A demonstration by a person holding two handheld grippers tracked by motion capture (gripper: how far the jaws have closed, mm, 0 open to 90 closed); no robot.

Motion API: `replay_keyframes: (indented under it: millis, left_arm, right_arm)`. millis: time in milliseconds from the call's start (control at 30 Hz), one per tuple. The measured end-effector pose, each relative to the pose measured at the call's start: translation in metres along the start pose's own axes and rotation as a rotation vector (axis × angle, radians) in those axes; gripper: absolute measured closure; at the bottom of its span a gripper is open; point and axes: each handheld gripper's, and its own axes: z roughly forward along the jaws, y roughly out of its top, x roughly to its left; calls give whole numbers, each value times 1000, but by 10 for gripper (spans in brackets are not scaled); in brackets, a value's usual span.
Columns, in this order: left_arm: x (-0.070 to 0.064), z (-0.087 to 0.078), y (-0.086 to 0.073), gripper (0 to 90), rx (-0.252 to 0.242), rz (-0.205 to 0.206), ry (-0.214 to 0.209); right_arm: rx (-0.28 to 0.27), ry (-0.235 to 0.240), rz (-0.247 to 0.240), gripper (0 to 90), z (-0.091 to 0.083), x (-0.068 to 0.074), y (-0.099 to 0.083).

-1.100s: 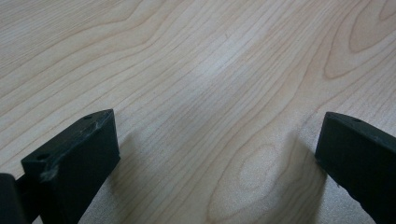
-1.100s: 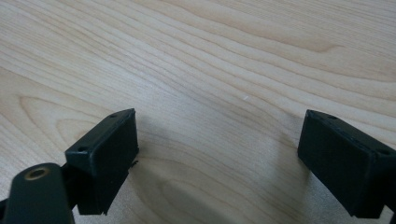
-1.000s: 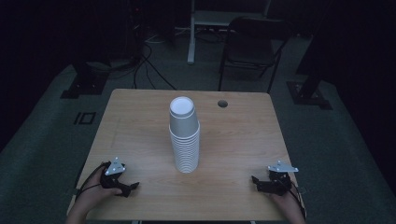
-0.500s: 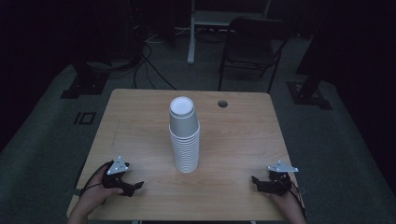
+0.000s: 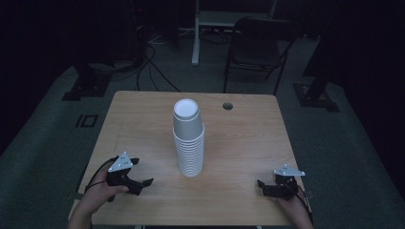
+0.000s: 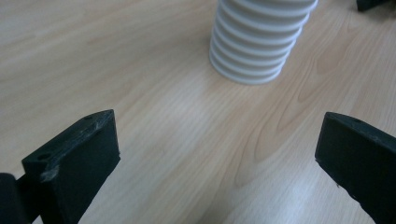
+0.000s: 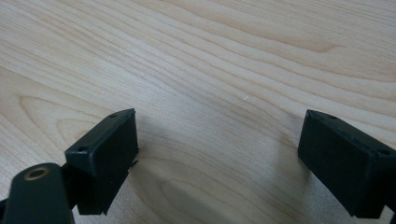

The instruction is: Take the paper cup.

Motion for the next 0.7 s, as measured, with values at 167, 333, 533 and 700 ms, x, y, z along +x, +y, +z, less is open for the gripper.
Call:
replay_keyframes:
  millis: [167,333,533,700]
  left_arm:
    - [-3,0,16,1,-71,-25,-58]
    - [-8,1,36,1,-122,-8,-82]
    - [-11,4,51,2,-143,12,-100]
    - [-13,5,65,1,-177,23,-109]
  right_arm:
    - [0,0,0,115,0,0,0]
    - [0,0,1,114,0,0,0]
    - [1,0,0,114,0,0,0]
    - [1,0,1,114,0,0,0]
